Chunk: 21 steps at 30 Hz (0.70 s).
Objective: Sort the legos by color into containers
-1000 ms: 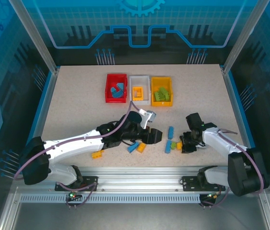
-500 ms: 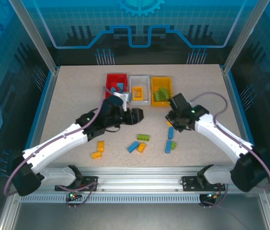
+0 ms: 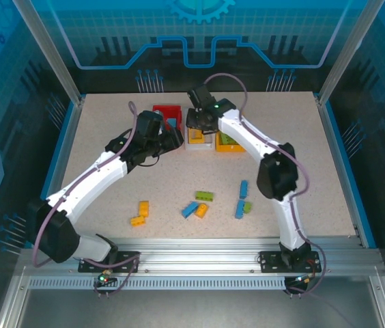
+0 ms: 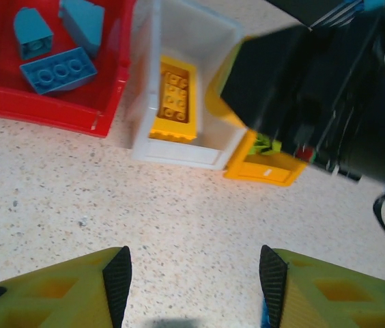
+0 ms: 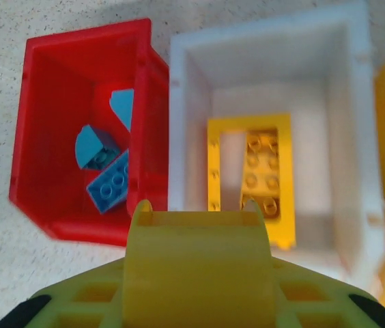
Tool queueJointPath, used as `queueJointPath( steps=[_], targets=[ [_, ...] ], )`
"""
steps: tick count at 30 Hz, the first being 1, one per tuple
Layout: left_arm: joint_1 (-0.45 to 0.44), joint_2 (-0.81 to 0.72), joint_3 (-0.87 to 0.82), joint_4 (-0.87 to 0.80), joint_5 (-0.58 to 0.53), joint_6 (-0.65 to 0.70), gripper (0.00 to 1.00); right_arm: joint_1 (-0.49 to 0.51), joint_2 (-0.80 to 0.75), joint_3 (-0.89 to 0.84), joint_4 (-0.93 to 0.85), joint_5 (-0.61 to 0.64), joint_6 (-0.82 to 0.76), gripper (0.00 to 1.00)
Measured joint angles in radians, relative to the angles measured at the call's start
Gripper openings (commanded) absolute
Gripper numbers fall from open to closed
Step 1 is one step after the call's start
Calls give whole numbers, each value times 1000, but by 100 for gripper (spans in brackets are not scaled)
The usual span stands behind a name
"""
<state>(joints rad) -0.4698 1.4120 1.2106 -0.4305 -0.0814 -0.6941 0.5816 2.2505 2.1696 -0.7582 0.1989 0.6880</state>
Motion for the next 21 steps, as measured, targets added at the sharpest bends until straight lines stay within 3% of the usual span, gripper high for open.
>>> queueJointPath(
  steps=[4,7,16,21],
  targets=[
    [6,40,28,4,7,-8,55,-30,185,212,-57,-11,-69,28],
    [6,42,33,10,11,-8,55,-51,256,261,-90,-24,-94,30],
    [6,42,34,17,11,-7,55,-58,290,289,-109,-40,-152,30],
    [6,42,34,18,11,-7,55,-58,293,314,-93,15,-210,30]
  ],
)
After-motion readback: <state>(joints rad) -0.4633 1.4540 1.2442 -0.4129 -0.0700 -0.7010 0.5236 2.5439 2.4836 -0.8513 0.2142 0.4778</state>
